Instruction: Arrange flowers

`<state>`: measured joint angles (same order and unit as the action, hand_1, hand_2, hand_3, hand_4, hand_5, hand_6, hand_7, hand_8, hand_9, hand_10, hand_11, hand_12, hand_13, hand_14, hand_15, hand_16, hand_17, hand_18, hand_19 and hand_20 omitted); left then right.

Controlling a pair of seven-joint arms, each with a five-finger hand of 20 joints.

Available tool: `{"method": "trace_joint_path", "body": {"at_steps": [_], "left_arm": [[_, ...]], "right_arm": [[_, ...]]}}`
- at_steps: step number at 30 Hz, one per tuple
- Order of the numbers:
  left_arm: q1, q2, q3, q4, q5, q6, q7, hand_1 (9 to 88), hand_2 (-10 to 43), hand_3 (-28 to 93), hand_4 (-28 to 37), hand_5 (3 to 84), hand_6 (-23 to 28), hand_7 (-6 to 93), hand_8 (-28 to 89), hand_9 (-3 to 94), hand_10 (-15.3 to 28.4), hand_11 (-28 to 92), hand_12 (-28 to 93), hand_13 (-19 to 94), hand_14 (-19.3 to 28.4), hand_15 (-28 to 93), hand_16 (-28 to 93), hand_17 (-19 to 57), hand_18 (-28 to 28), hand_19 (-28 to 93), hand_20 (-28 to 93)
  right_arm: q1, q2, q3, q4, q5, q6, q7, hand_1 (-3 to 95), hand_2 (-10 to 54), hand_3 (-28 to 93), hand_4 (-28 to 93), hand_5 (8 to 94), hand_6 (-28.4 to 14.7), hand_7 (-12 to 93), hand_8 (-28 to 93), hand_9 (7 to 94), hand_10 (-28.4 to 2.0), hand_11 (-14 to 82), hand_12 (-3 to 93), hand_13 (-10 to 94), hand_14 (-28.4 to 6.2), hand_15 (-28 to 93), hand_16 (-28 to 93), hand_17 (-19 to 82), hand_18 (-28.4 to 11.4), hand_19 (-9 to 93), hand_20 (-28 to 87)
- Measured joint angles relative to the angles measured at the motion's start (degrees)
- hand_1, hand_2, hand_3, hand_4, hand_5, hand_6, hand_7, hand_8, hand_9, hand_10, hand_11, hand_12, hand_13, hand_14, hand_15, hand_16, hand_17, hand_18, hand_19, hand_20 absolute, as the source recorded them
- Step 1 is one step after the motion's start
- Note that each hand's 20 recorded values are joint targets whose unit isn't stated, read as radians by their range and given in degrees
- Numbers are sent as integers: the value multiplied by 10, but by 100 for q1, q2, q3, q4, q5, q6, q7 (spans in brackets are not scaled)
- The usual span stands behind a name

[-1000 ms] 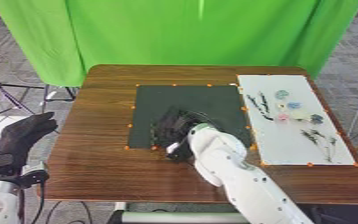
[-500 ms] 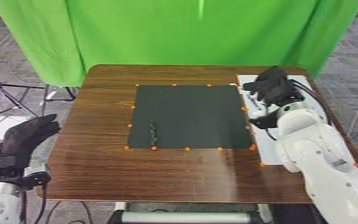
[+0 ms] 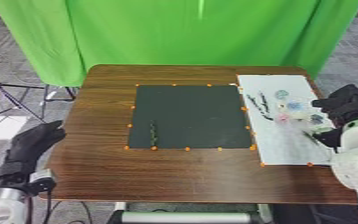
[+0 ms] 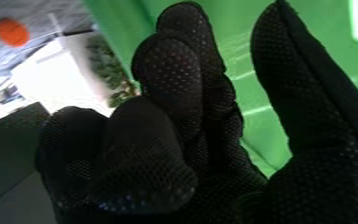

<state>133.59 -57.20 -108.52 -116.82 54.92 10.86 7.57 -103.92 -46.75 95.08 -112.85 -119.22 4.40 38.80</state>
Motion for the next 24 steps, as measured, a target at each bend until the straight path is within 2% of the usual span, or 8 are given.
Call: {"method": "trace_joint_path", "body": {"at_steps": [4, 10, 24], "left_arm": [[18, -43, 1, -3, 12, -51, -36, 252, -3, 633, -203, 484, 50, 138, -58, 470, 141, 238, 148, 362, 187, 224, 40, 37, 158, 131, 189], [24, -62, 1, -4, 24, -106, -74, 252, -3, 633, -203, 483, 50, 139, -58, 470, 142, 238, 148, 363, 187, 229, 40, 36, 158, 133, 189], [7, -66, 24, -4, 39, -232, -143, 253, -3, 631, -203, 482, 51, 138, -58, 470, 141, 238, 149, 362, 188, 236, 39, 33, 159, 135, 190]], "right_arm": [[-375, 100, 238, 1, -85, -315, 99, 320, -95, 581, -41, 743, -51, 404, -68, 846, -128, 480, 296, 937, -32, 595, 357, 721, -95, 932, 542], [-772, 225, 586, 14, -46, -1199, 236, 284, -95, 570, -51, 746, -55, 388, -64, 847, -133, 467, 295, 937, -37, 578, 369, 712, -100, 932, 539], [-840, 329, 547, 124, 102, -1373, 248, 298, -95, 576, -59, 751, -55, 373, -61, 850, -135, 458, 294, 937, -36, 570, 370, 707, -101, 932, 535]]}}
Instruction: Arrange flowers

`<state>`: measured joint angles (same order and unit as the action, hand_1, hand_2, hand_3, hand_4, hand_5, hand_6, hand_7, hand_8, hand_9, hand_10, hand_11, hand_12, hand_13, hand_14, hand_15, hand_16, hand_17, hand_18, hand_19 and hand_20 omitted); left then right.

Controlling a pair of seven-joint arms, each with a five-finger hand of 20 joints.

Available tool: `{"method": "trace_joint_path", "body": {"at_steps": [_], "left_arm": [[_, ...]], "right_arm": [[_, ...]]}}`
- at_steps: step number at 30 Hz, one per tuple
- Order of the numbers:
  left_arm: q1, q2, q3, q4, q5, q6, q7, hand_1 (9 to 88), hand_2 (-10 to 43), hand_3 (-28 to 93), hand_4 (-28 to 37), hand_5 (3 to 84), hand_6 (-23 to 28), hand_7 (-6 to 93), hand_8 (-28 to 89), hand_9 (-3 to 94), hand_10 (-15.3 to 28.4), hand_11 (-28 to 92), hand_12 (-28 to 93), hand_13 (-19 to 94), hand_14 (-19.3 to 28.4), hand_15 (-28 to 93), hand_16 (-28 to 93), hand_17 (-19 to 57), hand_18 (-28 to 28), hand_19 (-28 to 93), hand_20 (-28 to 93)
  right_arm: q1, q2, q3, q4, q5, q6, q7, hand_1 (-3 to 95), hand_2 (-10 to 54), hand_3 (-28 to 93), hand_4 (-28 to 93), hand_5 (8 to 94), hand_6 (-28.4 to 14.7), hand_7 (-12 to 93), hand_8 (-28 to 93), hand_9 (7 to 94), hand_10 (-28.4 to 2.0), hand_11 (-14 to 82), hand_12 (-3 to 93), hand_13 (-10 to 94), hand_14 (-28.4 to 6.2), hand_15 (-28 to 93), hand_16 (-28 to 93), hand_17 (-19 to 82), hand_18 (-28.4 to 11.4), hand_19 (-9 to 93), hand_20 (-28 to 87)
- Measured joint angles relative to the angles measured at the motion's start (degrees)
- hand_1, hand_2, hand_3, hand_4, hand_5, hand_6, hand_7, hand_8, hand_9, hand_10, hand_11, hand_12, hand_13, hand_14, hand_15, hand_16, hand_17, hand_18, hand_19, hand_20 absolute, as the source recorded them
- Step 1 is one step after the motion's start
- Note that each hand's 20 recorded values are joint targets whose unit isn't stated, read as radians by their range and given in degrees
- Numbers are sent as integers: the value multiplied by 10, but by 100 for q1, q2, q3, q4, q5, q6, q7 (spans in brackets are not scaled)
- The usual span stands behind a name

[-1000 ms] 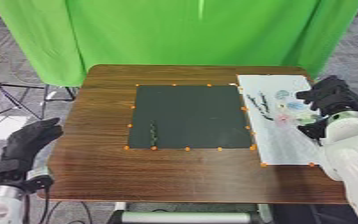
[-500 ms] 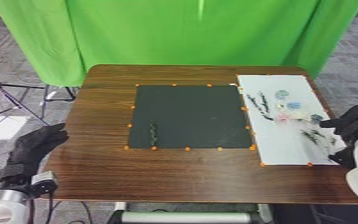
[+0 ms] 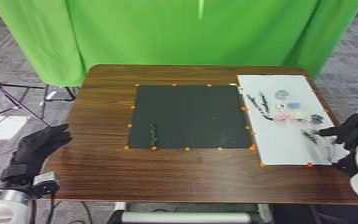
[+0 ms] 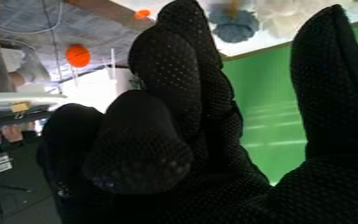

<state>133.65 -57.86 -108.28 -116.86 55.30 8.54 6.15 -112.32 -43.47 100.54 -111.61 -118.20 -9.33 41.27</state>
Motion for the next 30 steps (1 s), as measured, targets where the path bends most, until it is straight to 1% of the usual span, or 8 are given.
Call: {"method": "trace_joint_path", "body": {"at_steps": [12, 13, 15, 16, 20, 21, 23, 30], "left_arm": [[-77, 0, 41, 18, 6, -76, -43, 254, -1, 628, -202, 482, 51, 136, -57, 469, 141, 238, 148, 362, 189, 239, 38, 33, 159, 135, 190], [-87, 0, 43, 20, 7, -83, -46, 254, -1, 628, -202, 482, 51, 137, -57, 469, 141, 237, 148, 362, 190, 239, 37, 33, 159, 135, 190], [-99, 0, 44, 20, 7, -89, -52, 254, -1, 628, -201, 483, 51, 137, -57, 469, 141, 237, 148, 362, 189, 239, 37, 32, 159, 135, 190], [-101, 0, 44, 20, 7, -90, -54, 254, -1, 629, -201, 483, 51, 137, -57, 469, 142, 237, 148, 362, 190, 239, 37, 32, 159, 135, 190], [-102, 0, 44, 20, 7, -95, -64, 254, -1, 628, -202, 483, 51, 137, -57, 469, 142, 237, 148, 361, 189, 239, 37, 32, 159, 135, 189], [-102, 0, 44, 20, 7, -97, -66, 254, 0, 628, -203, 483, 51, 137, -57, 469, 142, 238, 148, 362, 189, 238, 37, 32, 159, 135, 189], [-102, 0, 44, 20, 7, -100, -69, 254, 1, 627, -203, 483, 51, 136, -57, 469, 141, 237, 148, 362, 189, 240, 37, 32, 159, 135, 189], [-102, 5, 40, 20, 5, -115, -89, 250, 4, 628, -205, 482, 52, 135, -57, 469, 142, 237, 148, 362, 190, 240, 37, 32, 159, 136, 189]], "right_arm": [[-3, 15, -326, 98, -62, -93, -3, 377, -95, 588, -66, 754, -46, 383, -61, 855, -128, 457, 294, 937, -33, 574, 361, 708, -98, 932, 528], [-4, 10, -336, 117, -66, -93, -3, 387, -95, 592, -73, 753, -46, 378, -10, 855, -128, 457, 294, 937, -33, 574, 359, 709, -98, 932, 526], [-4, 3, -352, 149, -69, -93, 3, 438, -95, 559, -73, 751, -44, 349, 173, 858, -124, 458, 293, 937, -32, 579, 350, 710, -98, 932, 526], [-6, 0, -357, 159, -69, -93, 6, 471, -95, 536, -71, 750, -42, 346, 213, 858, -124, 459, 293, 937, -31, 580, 349, 710, -98, 932, 526], [-17, -6, -367, 168, -60, -91, 12, 523, -95, 509, -68, 754, -39, 351, 234, 863, -119, 459, 292, 937, -31, 587, 341, 711, -96, 932, 523], [-18, -6, -373, 168, -54, -91, 13, 549, -79, 519, -83, 761, -36, 353, 237, 869, -118, 458, 292, 937, -30, 594, 331, 715, -97, 932, 521], [-18, -5, -391, 168, -46, -80, 20, 565, -59, 515, -95, 766, -35, 353, 238, 873, -117, 456, 291, 937, -30, 599, 327, 719, -97, 932, 519], [-31, 20, -461, 84, -65, 237, 27, 563, -52, 541, -97, 782, -42, 340, 242, 886, -115, 453, 290, 937, -32, 616, 314, 728, -97, 932, 524]]}}
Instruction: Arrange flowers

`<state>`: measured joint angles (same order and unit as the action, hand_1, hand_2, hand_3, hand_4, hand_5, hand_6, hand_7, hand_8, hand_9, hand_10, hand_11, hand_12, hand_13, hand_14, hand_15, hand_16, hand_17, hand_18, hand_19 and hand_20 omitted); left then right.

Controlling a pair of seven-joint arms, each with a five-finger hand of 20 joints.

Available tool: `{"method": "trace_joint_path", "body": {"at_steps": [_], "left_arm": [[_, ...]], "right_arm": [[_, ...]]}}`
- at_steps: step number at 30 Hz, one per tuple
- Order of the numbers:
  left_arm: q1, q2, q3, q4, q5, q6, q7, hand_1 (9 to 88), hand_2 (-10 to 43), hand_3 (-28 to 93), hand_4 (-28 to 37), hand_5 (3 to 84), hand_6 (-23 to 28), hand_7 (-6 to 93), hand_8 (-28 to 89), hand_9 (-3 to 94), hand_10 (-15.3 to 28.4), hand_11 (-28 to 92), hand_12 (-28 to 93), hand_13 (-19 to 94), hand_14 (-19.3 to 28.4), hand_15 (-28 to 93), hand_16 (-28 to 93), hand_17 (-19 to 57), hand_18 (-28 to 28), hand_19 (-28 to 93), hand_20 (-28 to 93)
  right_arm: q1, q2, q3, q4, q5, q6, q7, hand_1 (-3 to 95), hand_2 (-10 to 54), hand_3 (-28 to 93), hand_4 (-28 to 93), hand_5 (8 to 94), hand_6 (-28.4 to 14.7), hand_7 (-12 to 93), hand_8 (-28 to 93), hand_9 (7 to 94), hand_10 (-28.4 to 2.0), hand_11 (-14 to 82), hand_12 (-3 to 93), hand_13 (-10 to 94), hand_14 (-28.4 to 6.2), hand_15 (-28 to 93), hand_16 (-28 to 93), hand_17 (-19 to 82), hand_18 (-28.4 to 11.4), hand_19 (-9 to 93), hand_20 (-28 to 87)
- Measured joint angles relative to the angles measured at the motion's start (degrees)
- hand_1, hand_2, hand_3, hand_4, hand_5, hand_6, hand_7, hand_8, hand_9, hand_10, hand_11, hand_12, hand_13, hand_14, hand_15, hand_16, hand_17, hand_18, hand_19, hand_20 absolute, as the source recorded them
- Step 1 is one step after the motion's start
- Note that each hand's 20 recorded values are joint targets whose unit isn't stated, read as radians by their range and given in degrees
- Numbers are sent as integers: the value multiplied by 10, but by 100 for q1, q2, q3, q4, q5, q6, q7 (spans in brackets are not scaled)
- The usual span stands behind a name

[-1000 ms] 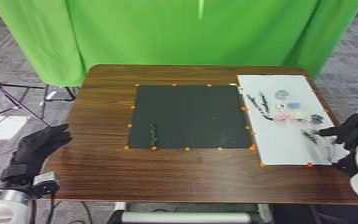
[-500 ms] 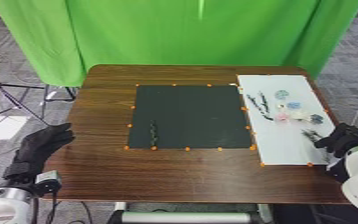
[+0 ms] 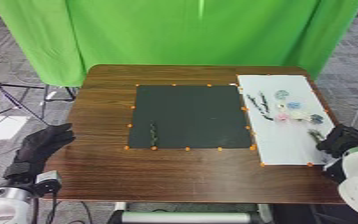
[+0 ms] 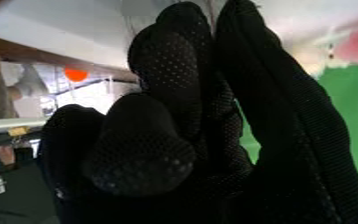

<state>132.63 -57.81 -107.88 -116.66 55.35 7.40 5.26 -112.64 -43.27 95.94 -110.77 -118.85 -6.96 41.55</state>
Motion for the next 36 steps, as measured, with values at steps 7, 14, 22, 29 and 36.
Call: {"method": "trace_joint_path", "body": {"at_steps": [7, 14, 22, 29, 36], "left_arm": [[0, 0, -1, 0, -3, -22, -28, 249, 5, 629, -207, 482, 52, 135, -56, 469, 143, 237, 148, 361, 190, 240, 37, 32, 159, 137, 189], [-11, 14, -8, 5, -3, -47, -50, 248, 6, 629, -207, 482, 51, 134, -56, 469, 142, 237, 149, 361, 189, 239, 37, 31, 159, 137, 189], [-30, 28, -38, 2, 1, -109, -82, 246, 5, 632, -209, 480, 51, 134, -56, 467, 142, 235, 148, 360, 189, 237, 37, 32, 158, 137, 189], [-66, 46, -48, -1, 1, -146, -125, 245, 6, 631, -208, 480, 51, 133, -56, 468, 142, 235, 149, 360, 190, 237, 37, 32, 158, 136, 189], [-83, 70, -138, -1, -7, -147, -128, 244, 5, 631, -207, 481, 51, 132, -56, 467, 143, 235, 149, 360, 190, 237, 37, 31, 157, 135, 189]], "right_arm": [[-72, 97, 110, -493, -33, 331, -97, 553, -62, 569, -98, 795, -42, 331, 249, 896, -114, 452, 291, 937, -34, 631, 302, 733, -96, 932, 530], [121, 186, 26, -915, 34, 385, -114, 552, -69, 577, -98, 806, -44, 320, 255, 907, -115, 448, 291, 937, -35, 643, 291, 739, -97, 932, 538], [1319, 25, -1183, -997, 80, 393, -200, 559, -71, 572, -95, 812, -46, 311, 259, 909, -114, 446, 293, 937, -35, 649, 285, 741, -97, 932, 542], [2173, -336, -2306, -1007, -34, 164, -423, 558, -72, 572, -91, 817, -46, 306, 261, 910, -113, 446, 294, 937, -35, 651, 283, 743, -96, 932, 543], [2783, -357, -3527, -892, -872, -54, -649, 553, -79, 581, -81, 820, -46, 305, 262, 914, -110, 450, 292, 937, -33, 660, 277, 747, -96, 932, 546]]}}
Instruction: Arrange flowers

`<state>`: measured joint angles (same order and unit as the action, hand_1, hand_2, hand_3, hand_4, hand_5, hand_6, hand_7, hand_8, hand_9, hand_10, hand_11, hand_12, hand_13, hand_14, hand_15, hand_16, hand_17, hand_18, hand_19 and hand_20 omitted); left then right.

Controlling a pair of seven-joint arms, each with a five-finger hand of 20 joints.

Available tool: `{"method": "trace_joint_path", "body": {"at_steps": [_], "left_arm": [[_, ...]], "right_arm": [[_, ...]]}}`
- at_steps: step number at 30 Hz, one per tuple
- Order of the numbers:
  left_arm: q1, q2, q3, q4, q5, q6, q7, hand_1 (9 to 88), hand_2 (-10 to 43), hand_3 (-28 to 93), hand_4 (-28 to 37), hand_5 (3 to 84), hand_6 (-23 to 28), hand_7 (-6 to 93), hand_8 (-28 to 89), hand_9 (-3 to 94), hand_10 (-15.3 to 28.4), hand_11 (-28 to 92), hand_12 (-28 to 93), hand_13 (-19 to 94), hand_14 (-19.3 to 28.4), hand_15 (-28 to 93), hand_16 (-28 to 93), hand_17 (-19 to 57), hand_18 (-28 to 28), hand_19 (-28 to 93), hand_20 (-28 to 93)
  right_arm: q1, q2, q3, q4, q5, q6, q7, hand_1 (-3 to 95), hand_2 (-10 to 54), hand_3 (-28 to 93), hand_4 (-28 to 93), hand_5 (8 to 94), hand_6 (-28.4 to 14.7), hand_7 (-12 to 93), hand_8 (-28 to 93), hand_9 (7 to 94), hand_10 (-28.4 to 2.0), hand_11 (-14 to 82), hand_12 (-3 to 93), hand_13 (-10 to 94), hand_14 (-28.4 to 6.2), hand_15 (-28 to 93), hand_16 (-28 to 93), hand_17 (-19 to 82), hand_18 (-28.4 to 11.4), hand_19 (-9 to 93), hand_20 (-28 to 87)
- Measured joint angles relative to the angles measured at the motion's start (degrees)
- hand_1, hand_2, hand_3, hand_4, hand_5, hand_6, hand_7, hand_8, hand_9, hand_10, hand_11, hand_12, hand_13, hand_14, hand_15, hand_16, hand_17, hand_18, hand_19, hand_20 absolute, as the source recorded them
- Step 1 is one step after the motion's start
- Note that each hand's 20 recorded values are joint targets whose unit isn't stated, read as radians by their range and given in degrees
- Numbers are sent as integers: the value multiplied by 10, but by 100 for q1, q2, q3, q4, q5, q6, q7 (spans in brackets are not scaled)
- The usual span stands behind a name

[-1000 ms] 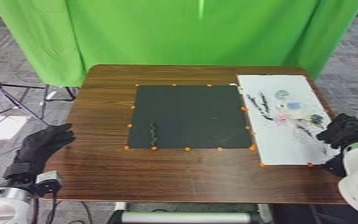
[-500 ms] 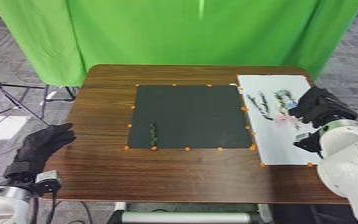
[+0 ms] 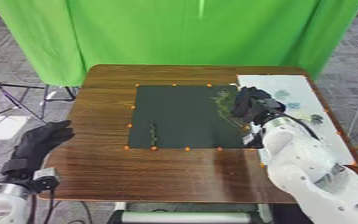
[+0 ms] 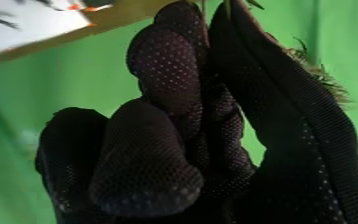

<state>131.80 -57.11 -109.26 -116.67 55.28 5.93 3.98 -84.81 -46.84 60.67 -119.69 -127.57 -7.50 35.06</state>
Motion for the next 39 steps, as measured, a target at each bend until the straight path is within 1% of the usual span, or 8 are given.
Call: {"method": "trace_joint_path", "body": {"at_steps": [2, 5, 10, 20, 24, 30, 35, 39], "left_arm": [[4, 12, -26, 0, -7, 1, 0, 243, 5, 632, -207, 480, 51, 133, -56, 467, 142, 235, 149, 360, 190, 237, 37, 31, 157, 135, 190], [2, 36, -27, 3, -8, 1, 2, 244, 5, 631, -208, 480, 51, 134, -55, 467, 142, 235, 149, 360, 190, 237, 37, 31, 157, 134, 189], [-37, 81, 26, 31, -6, -8, 2, 243, 5, 632, -207, 481, 51, 134, -56, 467, 142, 235, 150, 360, 190, 237, 37, 31, 157, 134, 190], [-70, 122, 31, 38, -5, -22, 9, 243, 4, 632, -205, 480, 52, 133, -55, 467, 142, 234, 149, 359, 189, 236, 37, 31, 157, 133, 189], [-92, 131, 31, 42, -5, -44, 9, 242, 3, 633, -204, 477, 51, 130, -55, 466, 142, 234, 150, 358, 190, 235, 38, 30, 157, 133, 189], [-135, 144, 33, 56, -5, -86, -1, 241, 2, 634, -203, 476, 51, 130, -54, 465, 142, 232, 151, 357, 189, 234, 39, 29, 158, 133, 189], [-156, 153, 34, 65, -3, -124, -6, 242, 0, 633, -201, 475, 51, 128, -54, 461, 141, 230, 151, 355, 190, 231, 40, 28, 158, 132, 189], [-156, 153, 34, 65, -2, -160, -13, 244, -3, 633, -199, 474, 51, 129, -53, 460, 141, 229, 152, 354, 190, 231, 41, 27, 157, 131, 188]], "right_arm": [[192, 42, -403, 93, -475, 3, -63, 550, -83, 587, -77, 821, -48, 307, 261, 915, -110, 452, 290, 937, -32, 663, 275, 748, -97, 932, 548], [486, 83, -972, 278, -1144, 55, -145, 547, -85, 592, -76, 820, -48, 310, 260, 914, -110, 458, 290, 937, -30, 666, 272, 749, -97, 932, 550], [741, 27, -1355, 474, -1289, 113, -252, 545, -86, 595, -76, 819, -48, 318, 256, 914, -110, 462, 289, 937, -27, 669, 270, 751, -95, 932, 552], [932, -265, -1375, 583, -533, 158, -288, 535, -79, 592, -66, 812, -47, 332, 252, 910, -111, 467, 289, 937, -26, 671, 267, 753, -89, 932, 551], [1002, -408, -1368, 645, 63, 157, -278, 534, -77, 588, -71, 807, -44, 336, 250, 907, -111, 464, 288, 937, -25, 666, 267, 752, -89, 932, 548], [1054, -575, -1329, 732, 560, 188, -235, 526, -70, 584, -70, 806, -42, 333, 239, 906, -111, 458, 288, 937, -23, 658, 268, 749, -89, 932, 542], [1055, -645, -1147, 769, 1170, 205, -194, 509, -68, 594, -65, 806, -42, 331, 233, 905, -112, 452, 288, 937, -24, 651, 270, 746, -89, 932, 536], [1055, -658, -1059, 807, 1208, 207, -178, 500, -66, 599, -68, 806, -42, 330, 229, 906, -112, 451, 287, 937, -25, 650, 270, 746, -89, 932, 531]]}}
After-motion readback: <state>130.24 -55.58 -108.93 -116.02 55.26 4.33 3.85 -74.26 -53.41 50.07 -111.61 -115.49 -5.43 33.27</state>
